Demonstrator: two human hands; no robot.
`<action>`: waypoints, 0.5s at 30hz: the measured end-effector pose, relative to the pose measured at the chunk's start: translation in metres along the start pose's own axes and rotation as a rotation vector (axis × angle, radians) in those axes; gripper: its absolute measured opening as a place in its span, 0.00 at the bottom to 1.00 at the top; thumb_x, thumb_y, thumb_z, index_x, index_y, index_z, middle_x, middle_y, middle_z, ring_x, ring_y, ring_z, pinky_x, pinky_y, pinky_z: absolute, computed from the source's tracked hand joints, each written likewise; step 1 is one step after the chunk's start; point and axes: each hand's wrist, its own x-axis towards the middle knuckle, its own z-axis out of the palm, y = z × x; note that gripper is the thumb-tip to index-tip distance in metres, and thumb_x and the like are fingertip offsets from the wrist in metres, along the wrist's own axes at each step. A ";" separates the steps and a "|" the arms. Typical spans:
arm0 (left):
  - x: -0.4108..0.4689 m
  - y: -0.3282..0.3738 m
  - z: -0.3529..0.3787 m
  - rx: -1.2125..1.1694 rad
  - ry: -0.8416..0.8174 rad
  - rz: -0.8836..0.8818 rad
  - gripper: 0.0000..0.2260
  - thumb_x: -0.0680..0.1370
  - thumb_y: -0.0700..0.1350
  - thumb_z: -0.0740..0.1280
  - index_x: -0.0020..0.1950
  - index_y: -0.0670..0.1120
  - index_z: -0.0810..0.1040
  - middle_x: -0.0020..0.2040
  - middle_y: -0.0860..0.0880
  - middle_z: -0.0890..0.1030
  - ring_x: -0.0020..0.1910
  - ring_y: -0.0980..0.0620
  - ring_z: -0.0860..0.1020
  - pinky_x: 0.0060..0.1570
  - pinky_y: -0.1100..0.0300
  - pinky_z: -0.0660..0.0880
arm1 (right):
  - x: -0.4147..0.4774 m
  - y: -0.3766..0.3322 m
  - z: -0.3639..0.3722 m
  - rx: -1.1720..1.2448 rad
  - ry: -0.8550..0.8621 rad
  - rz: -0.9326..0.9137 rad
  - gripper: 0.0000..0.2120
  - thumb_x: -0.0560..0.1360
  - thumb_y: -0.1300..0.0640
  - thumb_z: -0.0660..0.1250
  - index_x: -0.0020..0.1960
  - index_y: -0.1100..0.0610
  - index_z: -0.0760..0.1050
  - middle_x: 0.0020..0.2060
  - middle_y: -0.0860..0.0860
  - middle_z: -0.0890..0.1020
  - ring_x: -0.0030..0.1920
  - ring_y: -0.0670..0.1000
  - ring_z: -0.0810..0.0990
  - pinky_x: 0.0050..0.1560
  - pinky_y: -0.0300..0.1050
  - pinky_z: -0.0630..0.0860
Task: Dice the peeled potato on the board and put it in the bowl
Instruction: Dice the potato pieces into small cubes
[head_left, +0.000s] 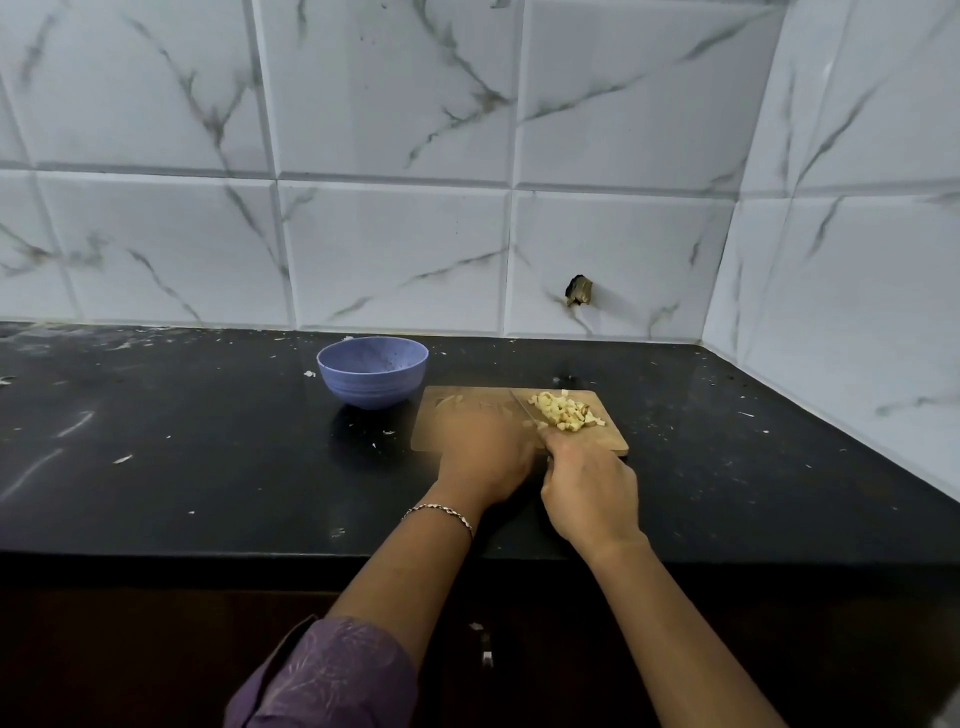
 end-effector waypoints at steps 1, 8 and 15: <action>0.001 0.000 0.001 -0.004 -0.005 0.003 0.19 0.82 0.55 0.53 0.63 0.50 0.79 0.64 0.44 0.71 0.68 0.45 0.63 0.71 0.39 0.50 | 0.000 0.000 0.001 0.001 0.005 0.008 0.20 0.81 0.58 0.61 0.72 0.46 0.70 0.52 0.47 0.82 0.51 0.49 0.81 0.46 0.44 0.75; 0.003 0.000 0.002 -0.014 -0.048 0.008 0.20 0.82 0.56 0.52 0.68 0.53 0.75 0.67 0.42 0.69 0.69 0.43 0.62 0.71 0.37 0.49 | 0.002 0.003 0.002 0.071 0.015 0.083 0.22 0.81 0.57 0.60 0.74 0.45 0.69 0.48 0.47 0.83 0.49 0.51 0.81 0.45 0.47 0.77; 0.003 -0.001 0.002 -0.022 -0.049 0.009 0.20 0.82 0.56 0.52 0.69 0.53 0.74 0.68 0.42 0.69 0.70 0.44 0.61 0.71 0.37 0.49 | 0.002 0.002 0.002 0.107 0.008 0.064 0.20 0.81 0.54 0.60 0.72 0.46 0.70 0.51 0.47 0.82 0.50 0.50 0.81 0.46 0.45 0.76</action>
